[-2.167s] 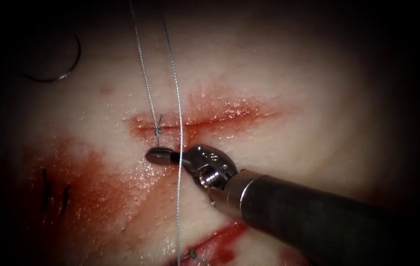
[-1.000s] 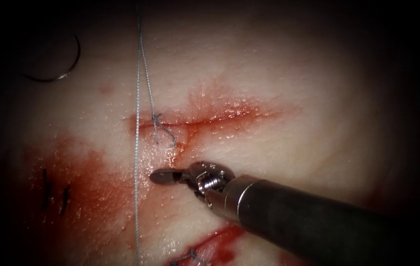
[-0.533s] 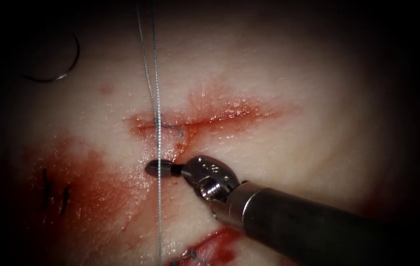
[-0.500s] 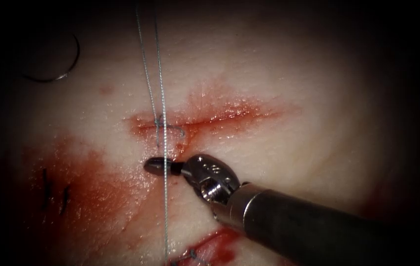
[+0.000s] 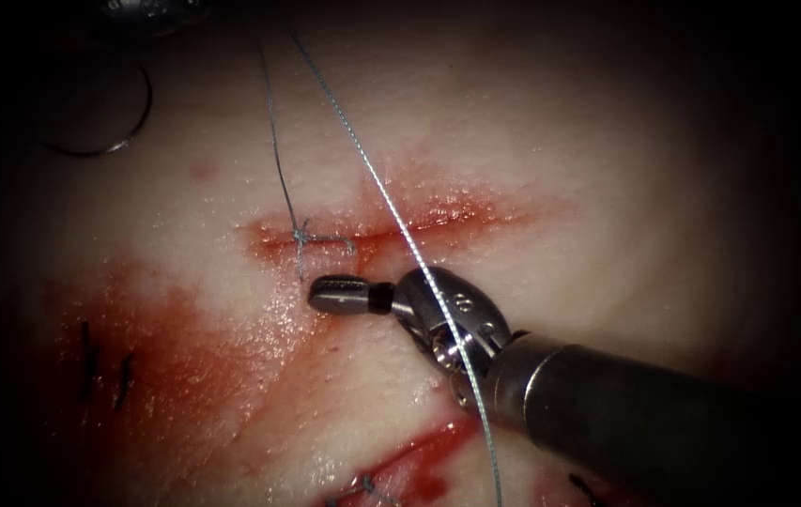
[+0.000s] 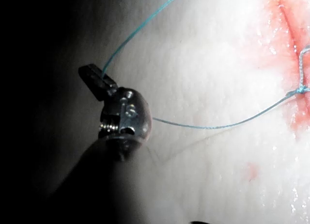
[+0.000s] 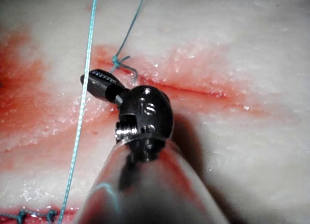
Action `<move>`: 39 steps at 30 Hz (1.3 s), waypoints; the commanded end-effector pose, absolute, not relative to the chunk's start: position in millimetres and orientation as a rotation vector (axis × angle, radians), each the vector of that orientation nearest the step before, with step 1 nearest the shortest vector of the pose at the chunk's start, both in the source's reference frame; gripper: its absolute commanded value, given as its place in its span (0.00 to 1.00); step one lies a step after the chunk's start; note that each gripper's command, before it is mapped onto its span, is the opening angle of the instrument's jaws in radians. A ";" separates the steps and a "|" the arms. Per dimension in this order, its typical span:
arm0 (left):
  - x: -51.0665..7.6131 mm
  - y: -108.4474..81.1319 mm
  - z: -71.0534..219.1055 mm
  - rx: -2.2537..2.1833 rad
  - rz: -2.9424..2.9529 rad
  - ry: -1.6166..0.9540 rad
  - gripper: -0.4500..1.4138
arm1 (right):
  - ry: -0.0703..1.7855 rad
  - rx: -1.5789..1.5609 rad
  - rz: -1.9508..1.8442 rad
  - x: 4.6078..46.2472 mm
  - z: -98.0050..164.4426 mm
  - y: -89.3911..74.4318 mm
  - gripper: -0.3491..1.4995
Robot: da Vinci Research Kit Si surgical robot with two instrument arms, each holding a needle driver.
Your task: Wound Closure
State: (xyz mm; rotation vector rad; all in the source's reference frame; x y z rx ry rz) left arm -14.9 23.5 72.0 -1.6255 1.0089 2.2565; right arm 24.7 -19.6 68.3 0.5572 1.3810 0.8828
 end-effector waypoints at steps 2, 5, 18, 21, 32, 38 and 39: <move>-15.5 23.8 69.6 -1.703 2.224 0.976 0.00 | 1.390 0.561 0.878 23.8 68.0 -18.5 0.34; -15.6 22.8 66.4 -1.759 2.188 0.926 0.00 | 1.393 0.554 0.864 22.8 67.2 -18.1 0.32; -16.4 19.4 57.9 -1.841 2.184 0.839 0.00 | 1.352 0.433 0.841 27.4 68.7 -16.2 0.91; -16.4 19.4 57.3 -1.842 2.185 0.840 0.00 | 1.331 0.356 0.866 28.1 69.5 -15.2 0.99; -16.4 18.3 56.1 -1.845 2.196 0.828 0.00 | 1.290 0.267 0.858 29.4 73.2 -13.6 0.99; -16.5 17.5 54.9 -1.850 2.206 0.826 0.00 | 1.293 0.249 0.864 29.9 74.2 -13.1 0.99; -16.5 17.4 54.7 -1.851 2.206 0.826 0.00 | 1.294 0.244 0.869 30.1 74.2 -13.1 0.99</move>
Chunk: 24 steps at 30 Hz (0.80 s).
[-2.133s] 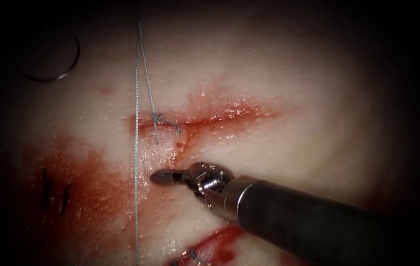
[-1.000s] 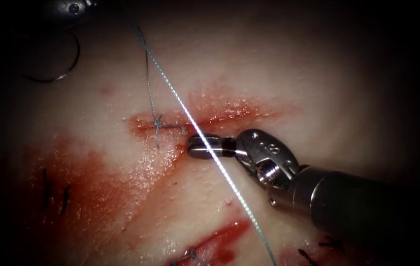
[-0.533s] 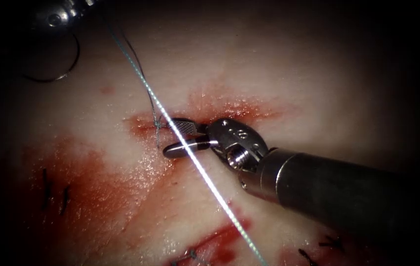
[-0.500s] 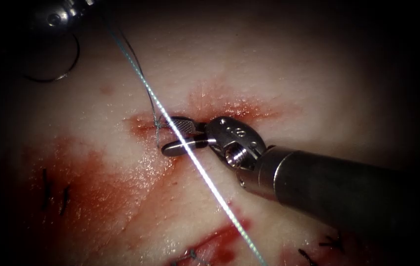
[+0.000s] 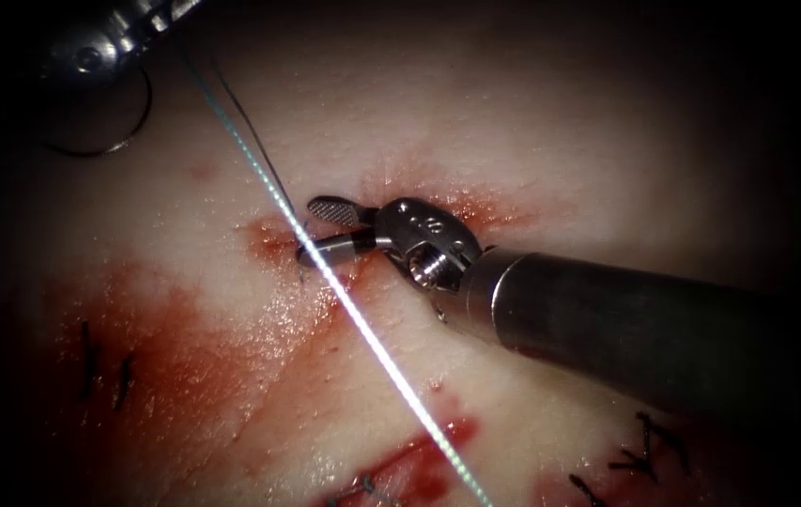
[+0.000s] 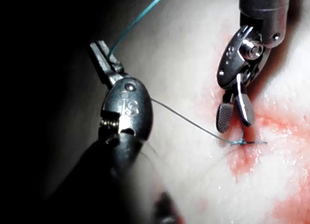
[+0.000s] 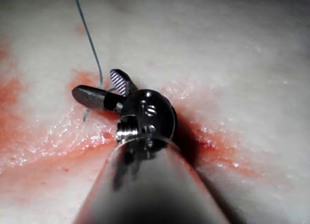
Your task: Wound Closure
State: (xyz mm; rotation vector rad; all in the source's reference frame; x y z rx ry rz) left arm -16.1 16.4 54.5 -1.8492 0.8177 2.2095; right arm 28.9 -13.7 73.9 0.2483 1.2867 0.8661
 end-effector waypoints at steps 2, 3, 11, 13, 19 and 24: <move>-16.6 17.0 54.2 -1.852 2.209 0.833 0.00 | 1.295 0.228 0.850 30.6 74.2 -13.0 0.99; -16.6 16.9 54.0 -1.852 2.209 0.833 0.00 | 1.296 0.226 0.843 31.0 74.3 -13.0 0.99; -16.6 16.5 53.4 -1.853 2.215 0.836 0.00 | 1.336 0.129 0.688 33.1 75.1 -12.9 0.99; -16.6 16.5 53.4 -1.854 2.214 0.836 0.00 | 1.343 0.112 0.648 33.5 75.3 -13.1 0.99; -16.7 16.1 53.0 -1.854 2.214 0.838 0.00 | 1.357 0.074 0.591 34.4 75.6 -13.1 0.99; -16.8 15.8 52.5 -1.855 2.217 0.845 0.00 | 1.372 0.069 0.585 34.9 75.5 -13.1 0.99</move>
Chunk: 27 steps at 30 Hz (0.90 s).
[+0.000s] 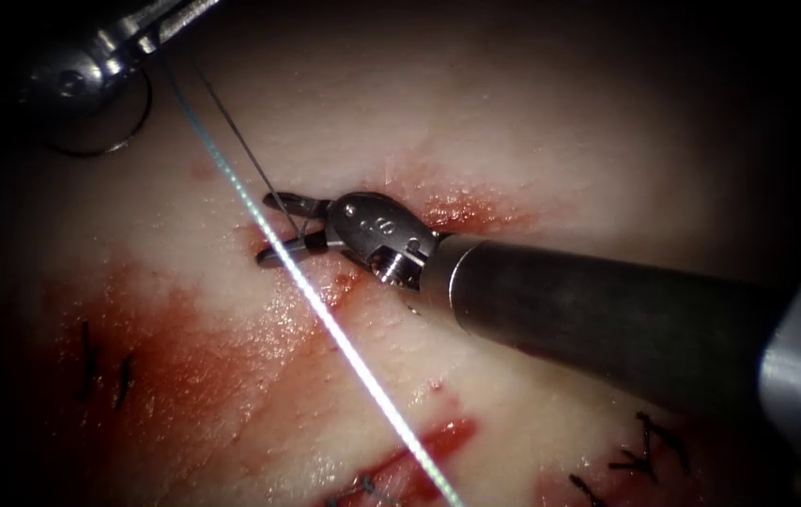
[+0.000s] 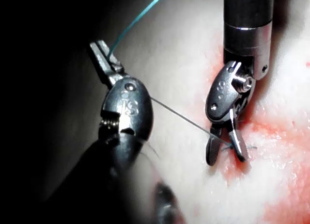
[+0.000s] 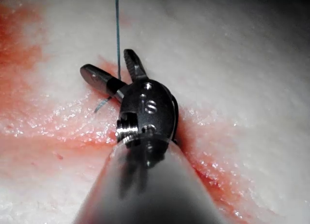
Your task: Wound Closure
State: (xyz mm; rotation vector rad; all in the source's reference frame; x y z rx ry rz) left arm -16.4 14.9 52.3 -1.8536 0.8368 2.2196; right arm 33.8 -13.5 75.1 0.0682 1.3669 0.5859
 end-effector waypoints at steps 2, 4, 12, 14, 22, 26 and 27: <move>-16.8 15.8 52.4 -1.855 2.217 0.845 0.00 | 1.371 0.067 0.587 35.2 75.5 -13.1 0.99; -16.9 15.7 52.3 -1.855 2.217 0.845 0.00 | 1.374 0.066 0.587 35.5 75.6 -13.0 0.99; -17.0 15.6 52.2 -1.852 2.220 0.852 0.00 | 1.382 0.070 0.583 36.7 75.6 -13.0 0.99; -17.1 15.6 52.1 -1.856 2.218 0.853 0.00 | 1.383 0.071 0.583 37.1 75.5 -13.1 0.99; -17.5 15.1 51.5 -1.862 2.226 0.863 0.00 | 1.386 0.070 0.576 37.7 75.5 -12.9 0.98; -17.6 15.1 51.4 -1.864 2.227 0.860 0.00 | 1.386 0.070 0.576 37.8 75.5 -12.9 0.96; -17.6 15.0 51.4 -1.864 2.227 0.860 0.00 | 1.386 0.070 0.576 37.9 75.5 -12.9 0.96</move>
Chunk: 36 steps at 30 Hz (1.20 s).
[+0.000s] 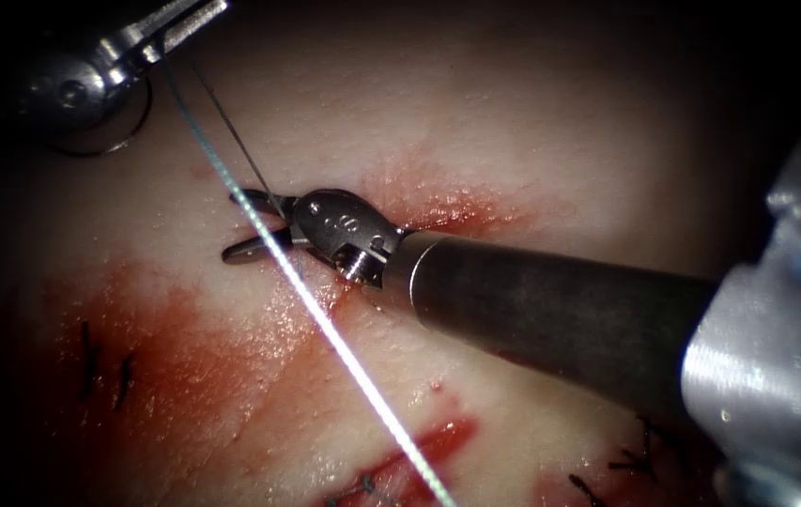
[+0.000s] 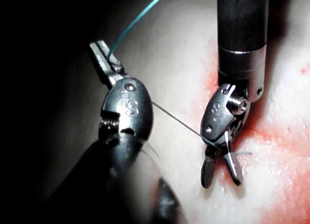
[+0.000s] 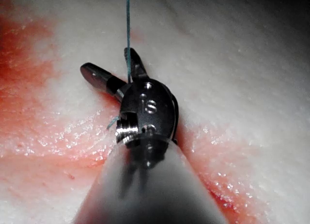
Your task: Wound Closure
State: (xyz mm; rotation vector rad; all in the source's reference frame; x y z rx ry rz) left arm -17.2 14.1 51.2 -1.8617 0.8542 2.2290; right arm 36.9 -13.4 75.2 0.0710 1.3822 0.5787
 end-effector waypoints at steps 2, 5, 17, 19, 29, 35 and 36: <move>-17.7 15.0 51.5 -1.864 2.226 0.862 0.00 | 1.385 0.070 0.578 37.9 75.4 -12.9 0.95; -18.0 14.9 51.4 -1.865 2.230 0.858 0.00 | 1.387 0.070 0.582 38.2 75.1 -12.8 0.94; -18.3 14.6 51.1 -1.873 2.233 0.860 0.00 | 1.405 0.077 0.579 38.5 74.4 -13.2 0.34; -18.3 14.5 50.9 -1.879 2.229 0.859 0.00 | 1.394 0.087 0.573 38.4 74.4 -13.4 0.00; -18.3 14.0 50.0 -1.892 2.228 0.859 0.00 | 1.332 0.043 0.580 38.2 74.8 -13.4 0.00; -18.1 12.9 49.9 -1.902 2.235 0.873 0.00 | 1.336 0.072 0.581 36.2 74.4 -12.9 0.83; -18.1 12.6 49.9 -1.904 2.235 0.877 0.00 | 1.335 0.081 0.580 35.3 74.0 -12.7 0.85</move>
